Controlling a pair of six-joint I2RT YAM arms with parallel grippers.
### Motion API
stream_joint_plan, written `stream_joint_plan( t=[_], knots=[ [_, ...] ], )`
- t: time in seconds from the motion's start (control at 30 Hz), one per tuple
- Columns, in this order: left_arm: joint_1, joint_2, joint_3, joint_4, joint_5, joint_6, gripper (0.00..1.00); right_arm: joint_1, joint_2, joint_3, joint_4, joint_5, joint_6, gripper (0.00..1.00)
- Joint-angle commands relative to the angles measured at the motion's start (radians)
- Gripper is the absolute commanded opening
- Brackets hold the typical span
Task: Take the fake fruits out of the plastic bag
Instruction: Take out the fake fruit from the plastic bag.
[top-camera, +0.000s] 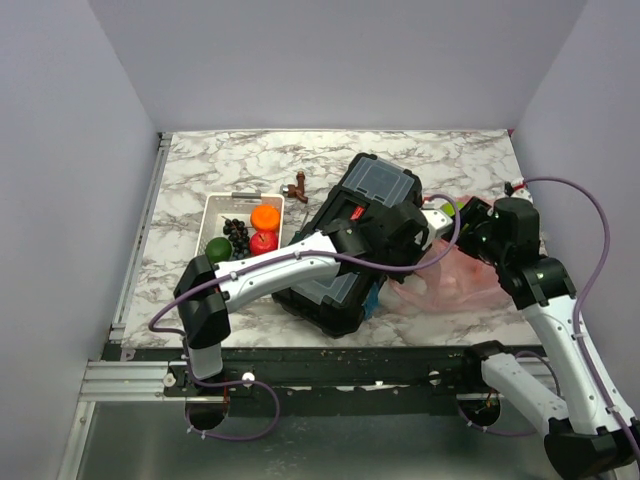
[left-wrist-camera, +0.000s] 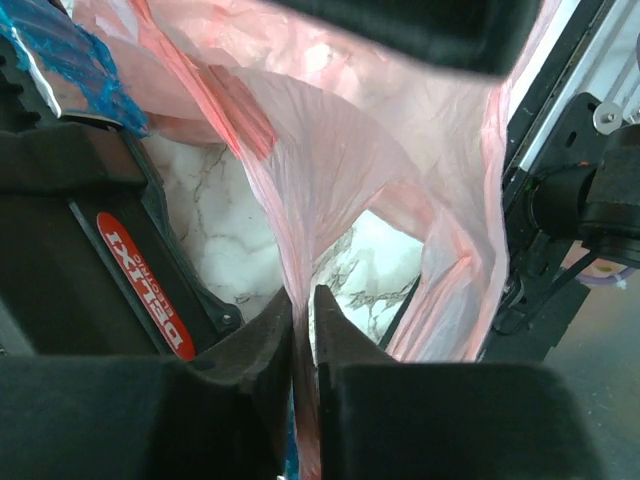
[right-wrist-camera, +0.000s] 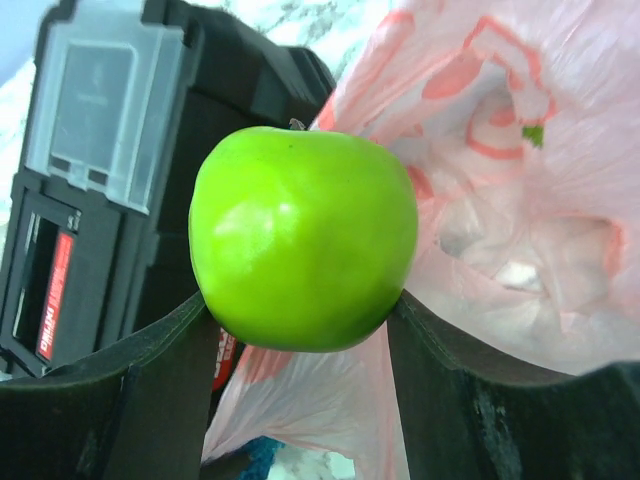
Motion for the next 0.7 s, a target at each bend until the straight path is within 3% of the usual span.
stream_joint_plan(
  t=[0.0,0.07,0.13,0.37,0.57,0.67],
  knots=[
    [0.004,-0.056,-0.002,-0.010,0.026,0.019,0.28,-0.003,0.036,0.103,-0.044,0.086,-0.073,0.01],
    [0.004,-0.098,-0.025,-0.005,0.029,0.018,0.42,-0.003,0.059,0.150,-0.035,0.092,-0.085,0.01],
    [0.005,-0.146,-0.045,-0.003,0.028,0.017,0.49,-0.003,0.077,0.186,-0.005,0.079,-0.096,0.01],
    [0.009,-0.360,-0.119,0.005,-0.018,0.013,0.61,-0.003,0.178,0.282,0.115,-0.080,-0.076,0.01],
    [0.030,-0.571,-0.229,-0.005,-0.149,0.008,0.73,0.004,0.305,0.347,0.228,-0.266,-0.033,0.01],
    [0.042,-0.688,-0.297,-0.015,-0.230,0.006,0.76,0.067,0.365,0.406,0.264,-0.248,-0.021,0.01]
  ],
)
